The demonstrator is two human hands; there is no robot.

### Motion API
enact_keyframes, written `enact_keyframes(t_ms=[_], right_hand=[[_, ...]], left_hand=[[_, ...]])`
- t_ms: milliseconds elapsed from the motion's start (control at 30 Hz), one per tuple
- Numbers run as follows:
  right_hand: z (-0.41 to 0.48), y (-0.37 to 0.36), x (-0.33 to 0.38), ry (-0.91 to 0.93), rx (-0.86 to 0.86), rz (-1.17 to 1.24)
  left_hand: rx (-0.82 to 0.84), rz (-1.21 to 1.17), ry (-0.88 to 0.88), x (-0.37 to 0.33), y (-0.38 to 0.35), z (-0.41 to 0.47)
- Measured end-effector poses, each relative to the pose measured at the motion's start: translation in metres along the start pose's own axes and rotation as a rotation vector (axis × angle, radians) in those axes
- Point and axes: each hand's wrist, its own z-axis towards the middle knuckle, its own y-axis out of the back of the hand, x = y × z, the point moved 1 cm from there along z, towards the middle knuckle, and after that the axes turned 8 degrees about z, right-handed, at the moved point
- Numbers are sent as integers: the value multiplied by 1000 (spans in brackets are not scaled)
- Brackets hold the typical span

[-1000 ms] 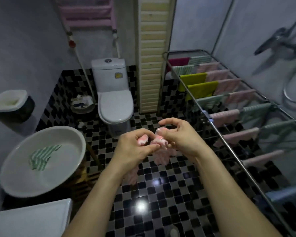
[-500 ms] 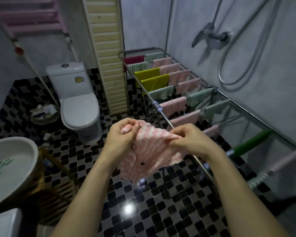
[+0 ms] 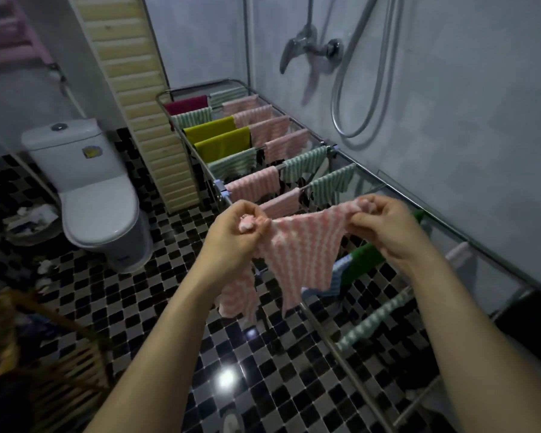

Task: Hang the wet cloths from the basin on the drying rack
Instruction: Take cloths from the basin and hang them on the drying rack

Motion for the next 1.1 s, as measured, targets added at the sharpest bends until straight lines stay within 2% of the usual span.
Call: enact_keyframes(t_ms=[200,333,500,600,733,933,1100], right_hand=[[49,36,14,139,-197,-225],[95,63,10,164,-353,-443],[142,90,-1,76,-498,-713],[160,107,-5,-31,-496,-840],[184,130,-12,-270,-528,-621],[228,137,-23,-145,-669,-471],[262,116,-37,-67,-587,-474]], left_hand=[[57,259,-74,-18,-38,46],[129,295,-106,-11,-74,97],[305,328,-10,12,-118,157],[366,299,52,24,-139,182],[409,257,164,44,-166,218],[311,226,308,69,-184,258],[185,276,390,87,-179,276]])
